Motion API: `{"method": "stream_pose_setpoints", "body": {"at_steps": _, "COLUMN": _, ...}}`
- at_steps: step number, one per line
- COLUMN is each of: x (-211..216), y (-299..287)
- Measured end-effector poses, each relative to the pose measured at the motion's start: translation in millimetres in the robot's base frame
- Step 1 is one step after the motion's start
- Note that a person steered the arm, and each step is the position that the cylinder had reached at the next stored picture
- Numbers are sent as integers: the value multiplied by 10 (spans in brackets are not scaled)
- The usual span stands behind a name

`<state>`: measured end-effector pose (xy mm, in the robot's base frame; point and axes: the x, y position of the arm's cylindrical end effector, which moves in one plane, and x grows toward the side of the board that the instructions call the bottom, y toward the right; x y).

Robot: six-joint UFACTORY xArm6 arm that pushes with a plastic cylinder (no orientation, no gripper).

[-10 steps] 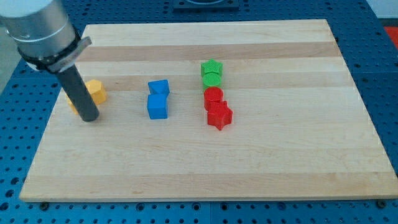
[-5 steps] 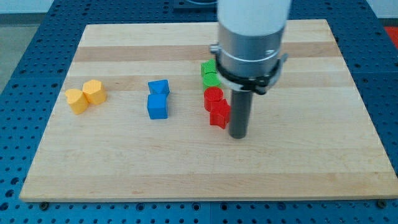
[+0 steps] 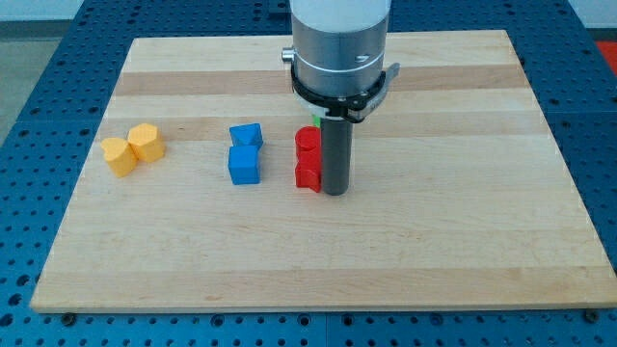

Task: Push the red star and blue cube towards the yellow blocks

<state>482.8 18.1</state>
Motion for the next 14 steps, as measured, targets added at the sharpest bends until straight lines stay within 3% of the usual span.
{"method": "stream_pose_setpoints", "body": {"at_steps": 1, "x": -30, "y": 12}}
{"method": "stream_pose_setpoints", "body": {"at_steps": 4, "x": -32, "y": -900}}
{"method": "stream_pose_setpoints", "body": {"at_steps": 7, "x": -146, "y": -275}}
{"method": "stream_pose_setpoints", "body": {"at_steps": 8, "x": -367, "y": -452}}
{"method": "stream_pose_setpoints", "body": {"at_steps": 10, "x": -401, "y": -1154}}
{"method": "stream_pose_setpoints", "body": {"at_steps": 14, "x": -400, "y": -1511}}
